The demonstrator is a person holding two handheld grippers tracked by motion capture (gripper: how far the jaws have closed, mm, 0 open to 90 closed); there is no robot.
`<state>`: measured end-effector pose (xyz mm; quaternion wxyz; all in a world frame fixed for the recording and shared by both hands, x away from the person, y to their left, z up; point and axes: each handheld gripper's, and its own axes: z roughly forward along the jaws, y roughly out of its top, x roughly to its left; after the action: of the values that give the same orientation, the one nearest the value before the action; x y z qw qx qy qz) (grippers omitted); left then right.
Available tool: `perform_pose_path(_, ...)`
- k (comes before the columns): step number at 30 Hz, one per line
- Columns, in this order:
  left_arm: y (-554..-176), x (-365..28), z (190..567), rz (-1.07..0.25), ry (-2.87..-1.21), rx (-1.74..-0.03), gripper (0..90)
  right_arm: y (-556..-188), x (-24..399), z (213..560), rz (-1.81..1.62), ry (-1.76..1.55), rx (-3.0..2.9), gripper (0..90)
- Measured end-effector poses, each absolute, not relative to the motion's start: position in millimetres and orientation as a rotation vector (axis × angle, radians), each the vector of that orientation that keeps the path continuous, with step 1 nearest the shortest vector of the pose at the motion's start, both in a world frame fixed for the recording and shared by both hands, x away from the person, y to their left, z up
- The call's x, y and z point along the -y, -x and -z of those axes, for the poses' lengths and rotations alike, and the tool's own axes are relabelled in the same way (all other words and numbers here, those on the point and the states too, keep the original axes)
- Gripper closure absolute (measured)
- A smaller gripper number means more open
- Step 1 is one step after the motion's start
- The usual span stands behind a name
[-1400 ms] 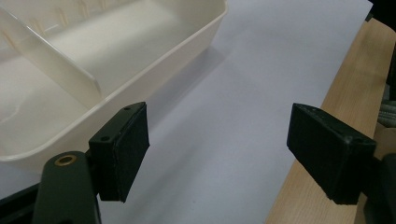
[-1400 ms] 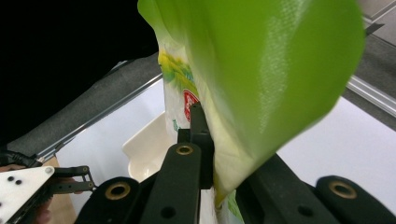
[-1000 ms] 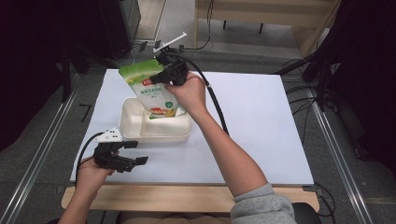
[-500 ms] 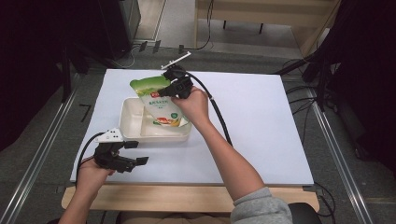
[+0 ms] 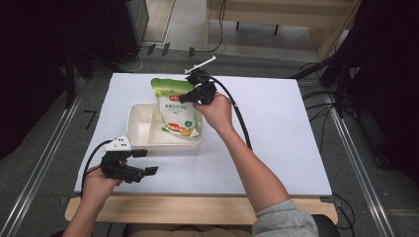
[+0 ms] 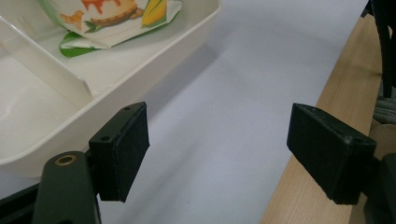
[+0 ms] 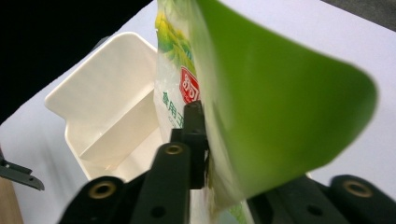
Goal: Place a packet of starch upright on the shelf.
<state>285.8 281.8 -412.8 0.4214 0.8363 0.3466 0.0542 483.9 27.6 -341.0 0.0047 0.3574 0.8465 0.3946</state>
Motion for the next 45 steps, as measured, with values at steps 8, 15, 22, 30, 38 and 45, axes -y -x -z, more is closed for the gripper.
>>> perform_pose_path(8,-286,-283,412,-0.138,-2.101,-0.867,21.6,-483,-14,335,-1.286,-1.108,-2.661,59.9)
perform_pose_path(15,-285,-281,412,-0.146,-2.105,-0.866,21.7,-478,11,331,-1.304,-1.1,-2.641,52.8)
perform_pose_path(22,-285,-281,412,-0.148,-2.108,-0.862,21.7,-471,37,335,-1.351,-1.12,-2.595,46.7)
perform_pose_path(30,-285,-280,412,-0.153,-2.107,-0.861,21.6,-454,66,344,-1.372,-1.087,-2.572,46.4)
perform_pose_path(38,-286,-280,412,-0.156,-2.117,-0.86,21.6,-424,92,362,-1.377,-1.028,-2.566,46.0)
perform_pose_path(45,-285,-280,412,-0.164,-2.106,-0.867,21.6,-398,106,379,-1.368,-1.012,-2.584,45.7)
